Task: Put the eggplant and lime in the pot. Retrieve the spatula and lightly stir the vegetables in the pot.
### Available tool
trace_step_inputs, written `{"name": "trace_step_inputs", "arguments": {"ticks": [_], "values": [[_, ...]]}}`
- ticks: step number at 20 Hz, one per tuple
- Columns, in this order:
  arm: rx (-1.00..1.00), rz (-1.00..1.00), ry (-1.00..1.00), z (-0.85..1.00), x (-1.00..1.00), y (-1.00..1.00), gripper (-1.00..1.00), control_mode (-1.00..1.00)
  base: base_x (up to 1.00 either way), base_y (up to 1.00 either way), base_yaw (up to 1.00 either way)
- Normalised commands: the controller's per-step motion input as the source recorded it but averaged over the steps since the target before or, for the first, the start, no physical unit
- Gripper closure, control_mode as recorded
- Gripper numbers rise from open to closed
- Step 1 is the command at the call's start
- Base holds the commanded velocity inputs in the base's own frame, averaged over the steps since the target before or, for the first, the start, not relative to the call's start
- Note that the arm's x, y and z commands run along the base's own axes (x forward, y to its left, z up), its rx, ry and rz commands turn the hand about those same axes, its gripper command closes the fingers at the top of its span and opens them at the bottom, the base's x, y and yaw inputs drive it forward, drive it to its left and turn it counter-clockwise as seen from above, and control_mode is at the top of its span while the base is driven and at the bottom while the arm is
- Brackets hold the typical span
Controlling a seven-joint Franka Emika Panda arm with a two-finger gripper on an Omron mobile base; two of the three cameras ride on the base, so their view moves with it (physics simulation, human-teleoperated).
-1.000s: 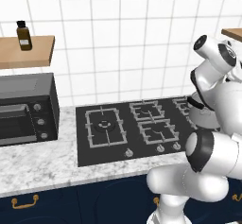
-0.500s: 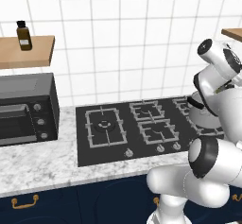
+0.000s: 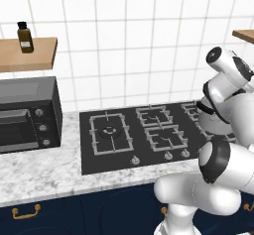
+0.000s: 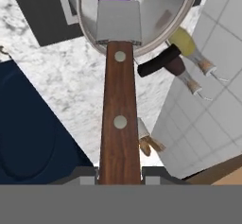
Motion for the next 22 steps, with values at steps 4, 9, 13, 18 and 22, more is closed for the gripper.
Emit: {"name": "trace_step_inputs", "arguments": {"ticks": [4,9,13,18,22], "values": [[0.00,0.07,0.04,-0.17,0.20,0.00,1.00,-1.00,0.00,0.00,0.00],[0.00,0.06,0.08,-0.23,0.09,0.00,1.00,-1.00,0.00,0.00,0.00],[0.00,0.06,0.04,-0.30,0.20,0.00,1.00,-1.00,0.00,0.00,0.00],[0.00,0.06,0.02,-0.06,0.23,0.00,1.00,-1.00,0.00,0.00,0.00],[0.00,0.06,0.10,-0.04,0.05,0.00,1.00,-1.00,0.00,0.00,0.00]]}}
